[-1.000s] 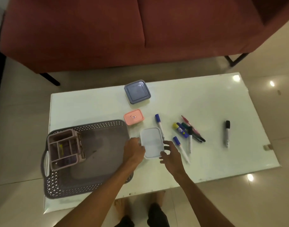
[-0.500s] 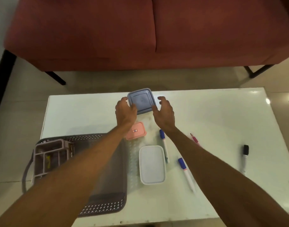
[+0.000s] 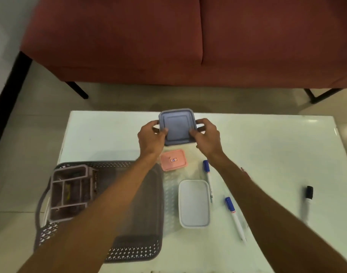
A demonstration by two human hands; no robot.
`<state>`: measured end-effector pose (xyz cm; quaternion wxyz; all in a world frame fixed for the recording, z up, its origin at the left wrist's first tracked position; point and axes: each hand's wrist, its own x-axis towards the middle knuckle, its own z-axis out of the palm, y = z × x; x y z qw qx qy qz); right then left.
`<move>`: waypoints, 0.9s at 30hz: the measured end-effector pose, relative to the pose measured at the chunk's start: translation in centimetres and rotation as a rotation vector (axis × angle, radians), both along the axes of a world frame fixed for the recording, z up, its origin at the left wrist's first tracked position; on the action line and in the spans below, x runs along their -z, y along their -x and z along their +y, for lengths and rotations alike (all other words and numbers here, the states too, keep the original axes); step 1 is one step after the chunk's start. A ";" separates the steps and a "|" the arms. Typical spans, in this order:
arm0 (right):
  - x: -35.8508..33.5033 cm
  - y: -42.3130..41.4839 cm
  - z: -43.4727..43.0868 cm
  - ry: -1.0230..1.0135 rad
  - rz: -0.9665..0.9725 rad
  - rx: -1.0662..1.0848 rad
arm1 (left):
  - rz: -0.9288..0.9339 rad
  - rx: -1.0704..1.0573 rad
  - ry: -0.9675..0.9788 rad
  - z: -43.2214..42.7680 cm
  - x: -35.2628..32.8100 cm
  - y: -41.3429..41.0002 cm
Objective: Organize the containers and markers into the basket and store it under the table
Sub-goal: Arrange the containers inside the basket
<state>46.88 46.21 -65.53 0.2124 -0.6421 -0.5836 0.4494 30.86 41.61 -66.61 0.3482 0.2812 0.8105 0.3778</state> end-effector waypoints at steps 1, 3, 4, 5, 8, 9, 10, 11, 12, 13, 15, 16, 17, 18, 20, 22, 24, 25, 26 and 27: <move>-1.2 0.2 -1.2 0.001 0.020 0.000 | 0.007 0.002 -0.020 -1.5 -1.3 0.5; -3.6 0.9 -4.3 0.009 0.047 -0.003 | 0.018 0.002 -0.033 -4.7 -3.7 1.6; -4.6 1.2 -5.9 0.016 0.056 -0.005 | 0.018 0.003 -0.035 -6.3 -4.5 2.1; -5.3 1.8 -7.7 0.035 0.060 -0.009 | 0.015 0.006 -0.026 -8.1 -5.3 2.7; -6.2 3.9 -12.9 0.082 0.053 -0.028 | -0.026 -0.006 0.022 -13.4 -6.2 4.6; -6.0 4.5 -14.2 0.089 0.022 -0.037 | -0.023 -0.013 0.049 -14.8 -5.9 5.1; -5.8 5.2 -15.3 0.094 -0.022 -0.053 | -0.004 -0.014 0.072 -16.1 -5.5 5.7; -5.3 5.9 -16.2 0.098 -0.074 -0.067 | 0.022 -0.007 0.111 -17.1 -4.9 6.1; -4.8 6.5 -17.1 0.099 -0.120 -0.078 | 0.033 0.002 0.140 -18.0 -4.3 6.4; -4.1 7.1 -17.9 0.101 -0.161 -0.088 | 0.041 0.011 0.168 -18.7 -3.8 6.6; -2.7 8.0 -19.2 0.091 -0.258 -0.125 | 0.055 0.037 0.201 -19.4 -2.7 6.7; -2.3 8.4 -19.7 0.084 -0.316 -0.153 | 0.058 0.050 0.213 -19.5 -2.0 6.8; -1.8 8.7 -20.1 0.073 -0.365 -0.180 | 0.055 0.062 0.229 -19.5 -1.5 6.8; -1.5 9.0 -20.4 0.063 -0.400 -0.193 | 0.053 0.069 0.232 -19.4 -0.9 6.8; -1.2 9.3 -20.7 0.044 -0.430 -0.200 | 0.065 0.076 0.236 -19.0 -0.1 6.8; -1.0 9.5 -20.8 0.027 -0.436 -0.197 | 0.086 0.086 0.238 -18.5 0.6 6.7; -0.8 9.5 -20.8 0.036 -0.418 -0.197 | 0.107 0.101 0.247 -18.2 0.9 6.6; -0.7 9.4 -20.8 0.039 -0.414 -0.202 | 0.116 0.113 0.255 -18.1 0.9 6.5; -0.8 9.4 -20.8 0.044 -0.406 -0.208 | 0.118 0.121 0.257 -18.1 1.2 6.6; -0.7 9.3 -20.9 0.039 -0.385 -0.208 | 0.114 0.129 0.265 -18.1 1.2 6.6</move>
